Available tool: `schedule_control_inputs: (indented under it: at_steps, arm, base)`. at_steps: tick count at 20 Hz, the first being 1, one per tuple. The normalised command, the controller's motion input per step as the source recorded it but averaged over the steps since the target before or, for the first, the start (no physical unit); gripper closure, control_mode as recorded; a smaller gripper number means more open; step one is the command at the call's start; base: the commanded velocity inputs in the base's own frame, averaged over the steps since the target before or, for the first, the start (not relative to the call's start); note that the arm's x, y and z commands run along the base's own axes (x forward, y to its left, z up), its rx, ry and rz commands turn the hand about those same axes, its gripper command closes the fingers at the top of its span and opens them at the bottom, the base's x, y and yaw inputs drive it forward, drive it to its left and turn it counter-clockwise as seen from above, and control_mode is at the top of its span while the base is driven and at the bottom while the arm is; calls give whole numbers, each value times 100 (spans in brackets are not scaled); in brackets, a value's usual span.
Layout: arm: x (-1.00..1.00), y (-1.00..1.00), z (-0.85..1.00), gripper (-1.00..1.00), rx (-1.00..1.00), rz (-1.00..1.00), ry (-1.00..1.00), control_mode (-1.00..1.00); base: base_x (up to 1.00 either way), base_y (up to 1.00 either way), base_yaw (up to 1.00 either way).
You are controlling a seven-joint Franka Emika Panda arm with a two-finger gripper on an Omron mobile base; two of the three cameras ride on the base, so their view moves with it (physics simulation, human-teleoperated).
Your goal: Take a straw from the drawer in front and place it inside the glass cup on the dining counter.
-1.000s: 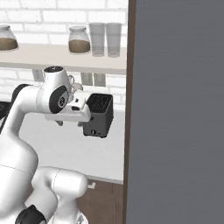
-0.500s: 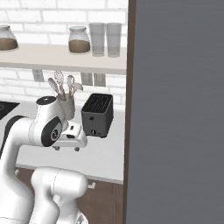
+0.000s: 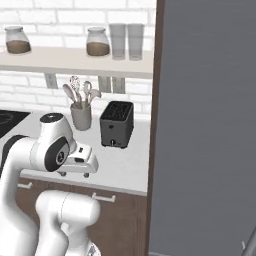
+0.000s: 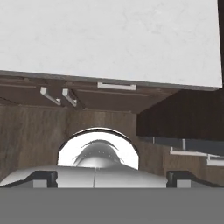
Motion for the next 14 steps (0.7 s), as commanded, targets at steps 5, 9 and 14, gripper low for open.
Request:
schedule_control_inputs:
  at_steps: [5, 9, 14]
  arm:
    - [0, 0, 0, -100, 0, 0, 0, 100]
    - [0, 0, 0, -100, 0, 0, 0, 100]
    - [0, 0, 0, -100, 0, 0, 0, 100]
  base:
    - [-20, 61, -13]
    - [-17, 76, -26]
    - [-26, 72, -32]
